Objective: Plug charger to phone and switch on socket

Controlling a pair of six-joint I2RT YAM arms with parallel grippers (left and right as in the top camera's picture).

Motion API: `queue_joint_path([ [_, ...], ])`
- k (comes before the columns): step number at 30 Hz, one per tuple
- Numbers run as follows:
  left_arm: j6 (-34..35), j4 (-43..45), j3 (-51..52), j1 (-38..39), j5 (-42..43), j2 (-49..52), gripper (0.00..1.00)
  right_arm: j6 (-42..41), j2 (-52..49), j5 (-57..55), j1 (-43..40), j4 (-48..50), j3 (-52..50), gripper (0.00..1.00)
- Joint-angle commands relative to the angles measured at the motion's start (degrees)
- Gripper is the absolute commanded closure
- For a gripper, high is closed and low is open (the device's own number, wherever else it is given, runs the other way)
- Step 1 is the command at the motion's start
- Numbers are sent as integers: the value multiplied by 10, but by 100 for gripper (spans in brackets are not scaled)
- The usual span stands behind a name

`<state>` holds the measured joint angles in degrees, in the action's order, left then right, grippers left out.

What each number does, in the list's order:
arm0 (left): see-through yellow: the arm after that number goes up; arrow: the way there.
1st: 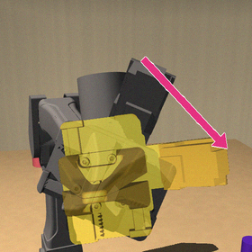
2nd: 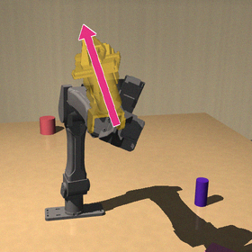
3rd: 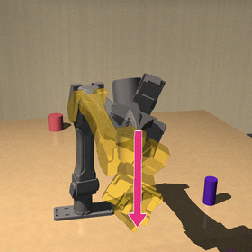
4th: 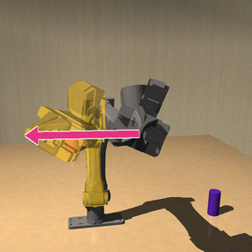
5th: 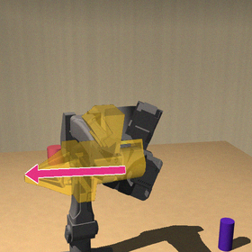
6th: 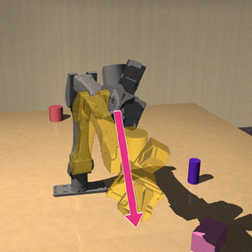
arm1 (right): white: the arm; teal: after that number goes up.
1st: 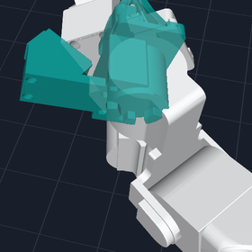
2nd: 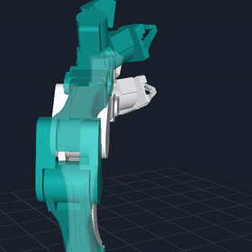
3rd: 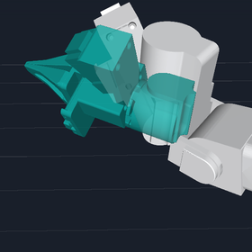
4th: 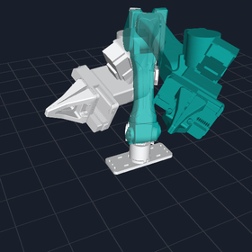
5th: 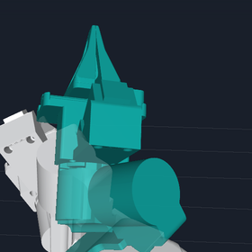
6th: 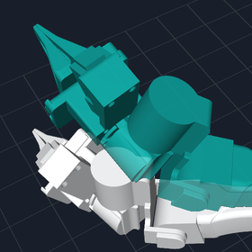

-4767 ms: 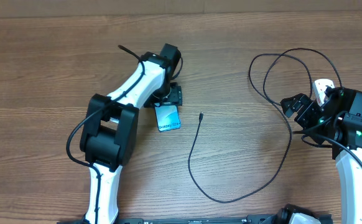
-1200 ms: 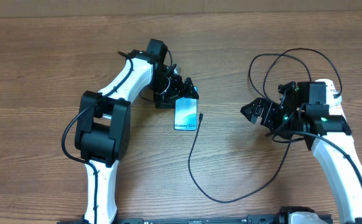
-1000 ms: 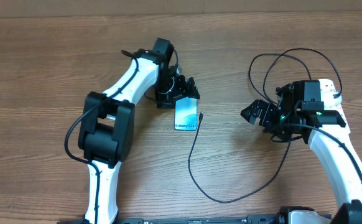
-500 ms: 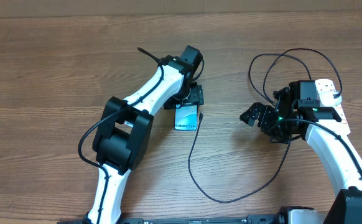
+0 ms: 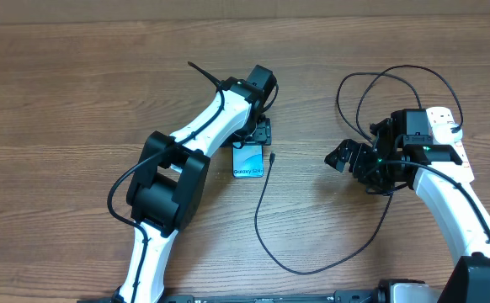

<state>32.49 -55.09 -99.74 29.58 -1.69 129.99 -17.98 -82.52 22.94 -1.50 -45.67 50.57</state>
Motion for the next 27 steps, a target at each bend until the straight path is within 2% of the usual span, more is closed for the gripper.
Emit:
queue_joint_path([
  [1, 21, -8, 30, -3, 37, 47, 21, 5, -1, -4, 2, 0, 9, 0],
  [9, 29, -31, 37, -3, 47, 47, 21, 5, -1, -4, 2, -5, 9, 0],
  [15, 4, -2, 40, -11, -2, 47, 24, 4, -1, -4, 2, -7, 9, 0],
  [22, -30, 0, 40, -60, -2, 47, 29, 4, -1, 24, 11, -5, 9, 0],
  [27, -49, -13, 40, -106, -2, 47, 25, -2, -1, 28, 33, 6, 9, 0],
])
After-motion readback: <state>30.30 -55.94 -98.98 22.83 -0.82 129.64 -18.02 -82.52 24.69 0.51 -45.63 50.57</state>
